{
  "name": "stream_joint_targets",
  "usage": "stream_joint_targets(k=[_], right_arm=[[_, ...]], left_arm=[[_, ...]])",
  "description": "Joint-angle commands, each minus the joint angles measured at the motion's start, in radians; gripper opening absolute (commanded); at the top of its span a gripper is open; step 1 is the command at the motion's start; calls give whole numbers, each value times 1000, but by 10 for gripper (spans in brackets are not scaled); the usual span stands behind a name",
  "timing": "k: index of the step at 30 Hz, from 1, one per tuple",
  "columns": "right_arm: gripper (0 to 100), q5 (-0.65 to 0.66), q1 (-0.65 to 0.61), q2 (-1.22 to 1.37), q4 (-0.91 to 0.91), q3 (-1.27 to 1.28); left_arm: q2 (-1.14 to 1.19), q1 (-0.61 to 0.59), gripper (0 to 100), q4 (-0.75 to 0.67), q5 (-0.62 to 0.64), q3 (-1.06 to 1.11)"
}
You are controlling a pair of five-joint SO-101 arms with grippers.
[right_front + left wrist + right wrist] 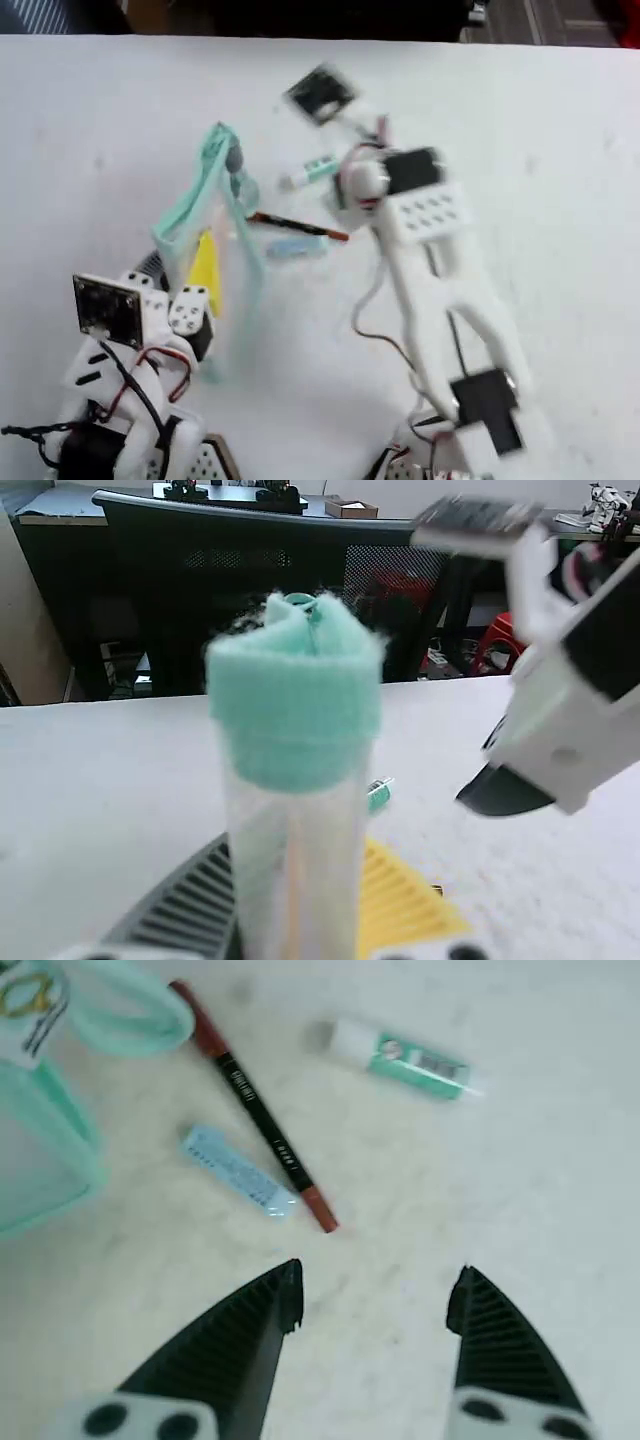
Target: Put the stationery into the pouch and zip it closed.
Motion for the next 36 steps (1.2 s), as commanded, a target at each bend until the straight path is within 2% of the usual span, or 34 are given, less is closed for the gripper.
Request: stream_joint_targets(k=[1, 6, 10, 13, 25, 28, 30, 32, 36], right_arm=[[223, 48, -81, 105, -76, -46], [223, 48, -145, 255, -213, -46], [223, 48, -182, 355, -286, -60], [223, 48, -188, 437, -308, -129], [213, -2, -188, 750, -179, -470], [102, 17, -185, 812, -173, -505], [5, 80, -183, 842, -173, -512], [37, 135, -183, 849, -145, -514], [19, 160, -179, 800, -93, -514]], left_arm=[[-13, -24, 23, -78, 11, 26], [-13, -245, 23, -164, 15, 61], [-13, -466, 23, -176, 183, 51], [-13, -550, 23, -175, 272, 49], [-13, -510, 23, -170, 275, 55], [-13, -507, 23, -170, 275, 55], [-13, -507, 23, -170, 275, 55], [-13, -507, 23, -172, 275, 55], [-13, -506, 23, -175, 276, 51]])
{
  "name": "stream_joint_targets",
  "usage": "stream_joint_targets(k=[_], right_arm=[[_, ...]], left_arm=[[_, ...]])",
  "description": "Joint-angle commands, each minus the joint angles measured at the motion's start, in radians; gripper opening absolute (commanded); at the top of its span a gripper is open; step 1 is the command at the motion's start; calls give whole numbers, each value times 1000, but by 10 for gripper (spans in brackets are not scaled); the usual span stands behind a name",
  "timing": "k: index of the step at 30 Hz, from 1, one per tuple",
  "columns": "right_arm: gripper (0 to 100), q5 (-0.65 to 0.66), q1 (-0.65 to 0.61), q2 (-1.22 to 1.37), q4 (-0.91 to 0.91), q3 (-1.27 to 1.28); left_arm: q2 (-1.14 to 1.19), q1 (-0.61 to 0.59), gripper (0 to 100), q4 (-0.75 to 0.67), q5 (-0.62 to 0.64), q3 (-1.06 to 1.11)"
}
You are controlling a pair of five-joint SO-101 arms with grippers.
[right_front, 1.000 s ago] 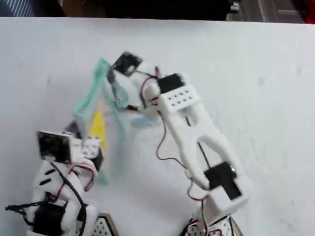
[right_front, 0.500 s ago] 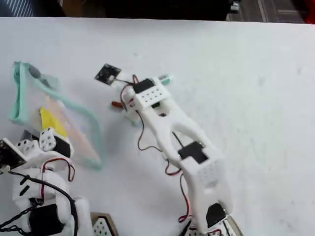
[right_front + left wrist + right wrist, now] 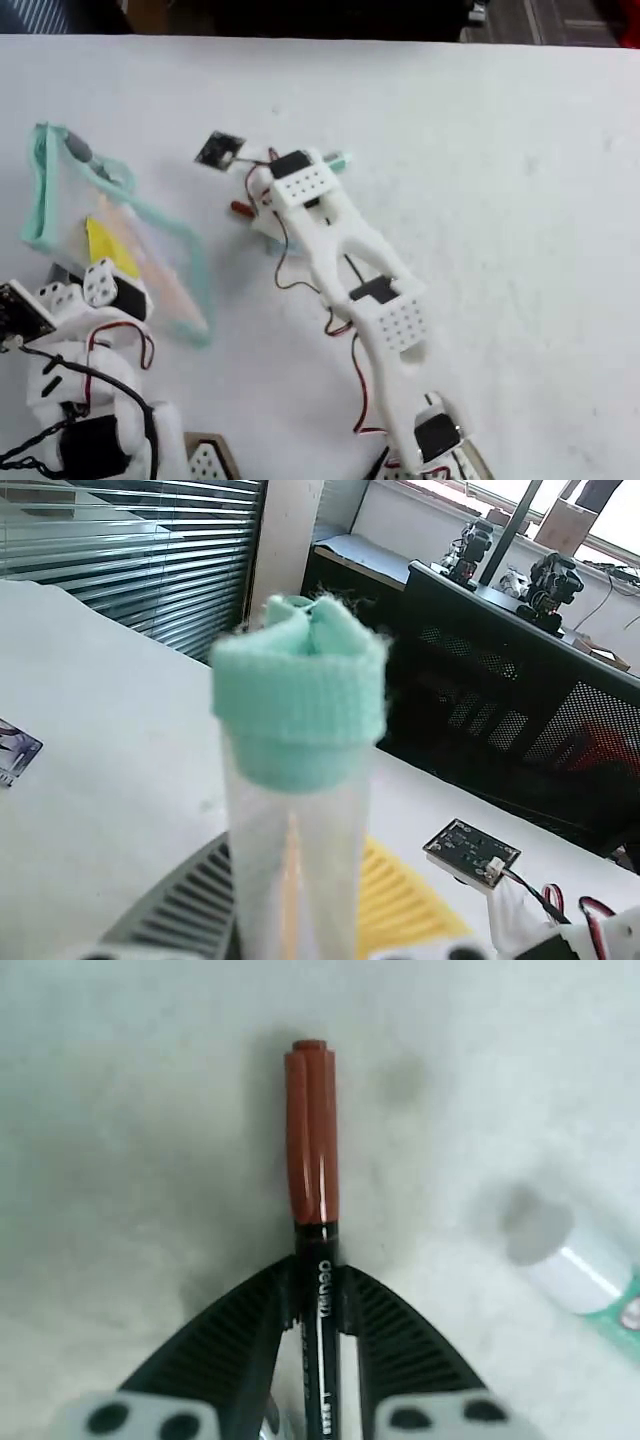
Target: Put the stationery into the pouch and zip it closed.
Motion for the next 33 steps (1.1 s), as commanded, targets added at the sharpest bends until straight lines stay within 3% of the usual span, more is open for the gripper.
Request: stream_joint_targets(k=[1, 12, 16, 21, 26, 33], right_arm=[[16, 23, 4, -71, 65, -6], [15, 21, 209, -595, 257, 0], [15, 12, 278, -802, 328, 2], [15, -143, 334, -1046, 346, 3], [15, -288, 314, -1267, 344, 3], [15, -347, 185, -1526, 338, 3]], left_arm=[[-13, 24, 23, -37, 9, -23], [-13, 315, 24, -58, 0, -51], [-13, 506, 24, -80, -157, -46], [-13, 696, 24, -17, -252, -44], [-13, 800, 23, 31, -255, -37], [-13, 897, 25, 26, -259, 18]])
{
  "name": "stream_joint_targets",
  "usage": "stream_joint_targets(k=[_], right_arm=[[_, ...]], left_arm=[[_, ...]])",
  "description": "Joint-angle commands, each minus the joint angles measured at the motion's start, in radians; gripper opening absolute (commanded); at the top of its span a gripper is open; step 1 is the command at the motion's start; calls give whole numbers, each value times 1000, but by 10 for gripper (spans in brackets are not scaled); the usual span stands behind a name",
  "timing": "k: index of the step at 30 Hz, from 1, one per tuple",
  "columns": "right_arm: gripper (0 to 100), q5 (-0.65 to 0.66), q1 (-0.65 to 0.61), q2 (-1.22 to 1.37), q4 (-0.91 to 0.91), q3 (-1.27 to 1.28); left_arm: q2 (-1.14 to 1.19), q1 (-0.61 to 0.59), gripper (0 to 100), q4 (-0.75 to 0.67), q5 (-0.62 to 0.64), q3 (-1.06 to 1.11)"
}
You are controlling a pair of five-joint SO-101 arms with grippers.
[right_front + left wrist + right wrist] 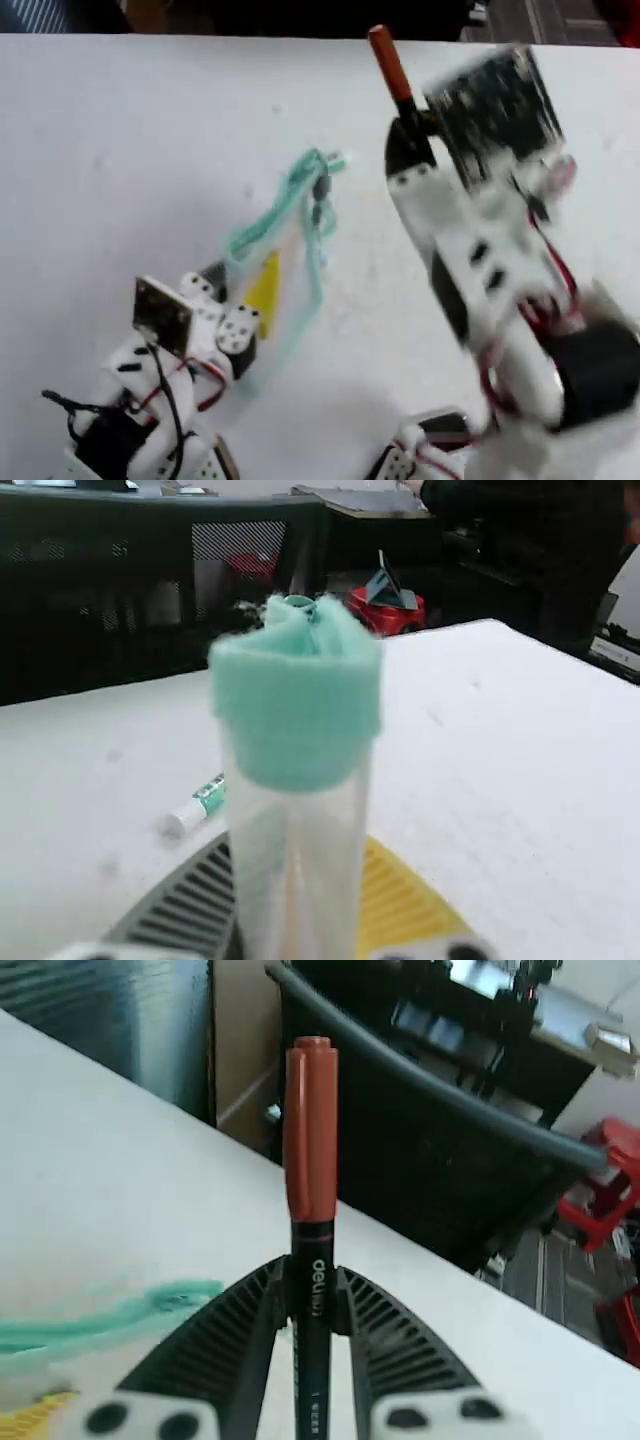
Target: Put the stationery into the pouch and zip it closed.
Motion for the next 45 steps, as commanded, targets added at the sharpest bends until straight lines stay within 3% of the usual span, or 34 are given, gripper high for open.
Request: stream_joint_targets(k=[1, 6, 11, 17, 23, 30, 40, 45], right_arm=[[15, -21, -59, -116, -4, -3], [15, -21, -104, -183, -27, -2], [15, -29, -173, -185, -38, -2], [15, -305, -214, -185, -145, 43], [74, -537, -219, -186, -294, 324], [16, -470, -229, -194, -426, 554], [16, -466, -317, -194, -403, 572], [16, -417, -317, -194, -318, 572]], left_arm=[[-13, 54, 34, -5, -21, -17], [-13, 51, 180, 31, -64, -14], [-13, 58, 199, 52, -35, -17], [-13, 139, 195, 87, -37, -14], [-13, 154, 195, 109, -38, -12], [-13, 154, 195, 106, -38, -11], [-13, 150, 195, 103, -40, -12], [-13, 56, 195, 61, -31, -11]])
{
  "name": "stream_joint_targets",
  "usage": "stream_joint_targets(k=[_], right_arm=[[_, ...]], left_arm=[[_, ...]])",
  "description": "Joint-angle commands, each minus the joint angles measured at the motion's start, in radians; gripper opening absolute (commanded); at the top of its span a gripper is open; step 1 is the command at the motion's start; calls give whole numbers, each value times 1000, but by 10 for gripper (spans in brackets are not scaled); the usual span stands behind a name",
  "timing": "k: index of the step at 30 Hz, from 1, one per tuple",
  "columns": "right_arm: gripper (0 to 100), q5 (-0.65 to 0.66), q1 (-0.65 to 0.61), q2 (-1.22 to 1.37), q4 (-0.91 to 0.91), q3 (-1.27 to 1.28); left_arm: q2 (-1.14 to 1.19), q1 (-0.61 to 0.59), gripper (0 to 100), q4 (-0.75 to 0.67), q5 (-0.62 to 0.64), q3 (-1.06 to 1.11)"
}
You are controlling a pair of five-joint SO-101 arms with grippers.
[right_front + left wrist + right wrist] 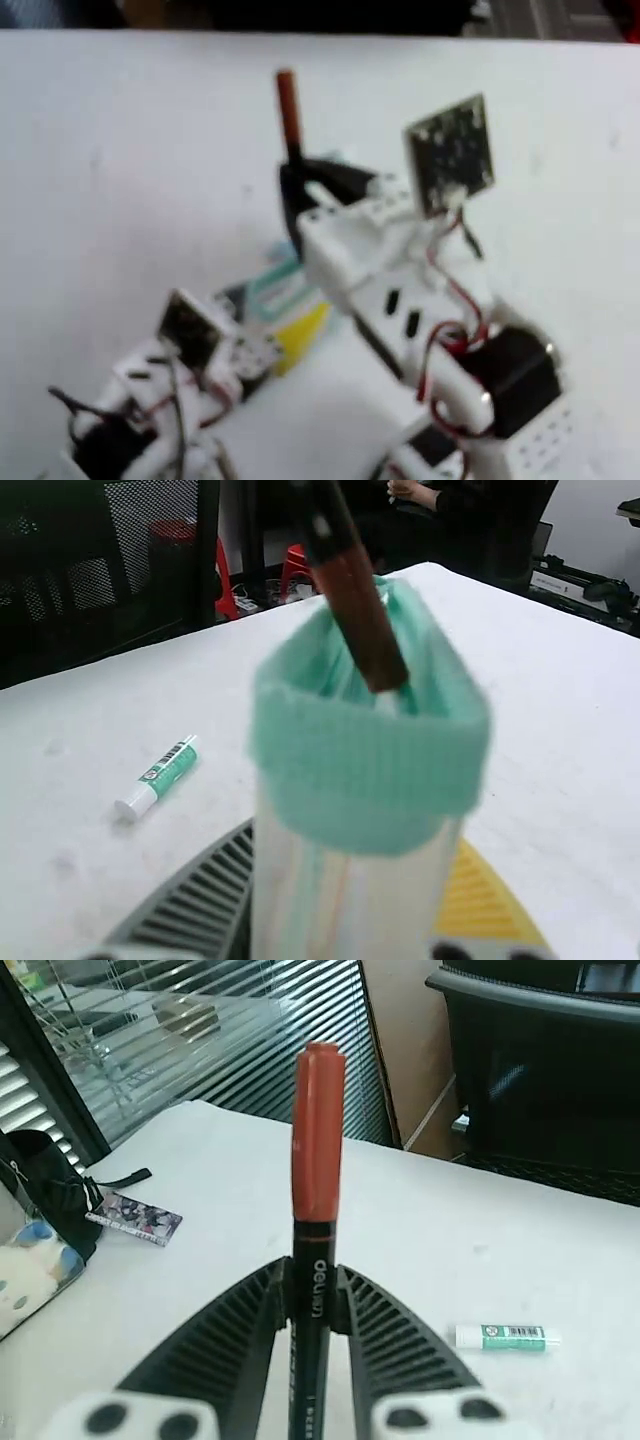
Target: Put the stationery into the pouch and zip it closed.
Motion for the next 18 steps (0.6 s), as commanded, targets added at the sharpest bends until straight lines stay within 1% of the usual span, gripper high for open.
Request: stream_joint_targets(k=[1, 4, 9, 11, 13, 17, 18], right_arm=[[16, 107, -8, -13, 56, -3], [16, 238, -13, -13, 113, -3], [18, 404, -94, -13, 203, -3], [29, 457, -108, -13, 228, -3], [87, 466, -94, -13, 236, -5], [274, 400, -30, -13, 234, -5], [306, 388, -12, -13, 232, -5]], left_arm=[[2, -59, 195, -35, 12, -8], [2, -71, 195, -35, 12, -8], [2, -74, 195, -35, 12, -9], [2, -74, 195, -35, 12, -9], [2, -74, 195, -34, 12, -9], [2, -74, 195, -32, 12, -8], [2, -74, 195, -31, 12, -8]])
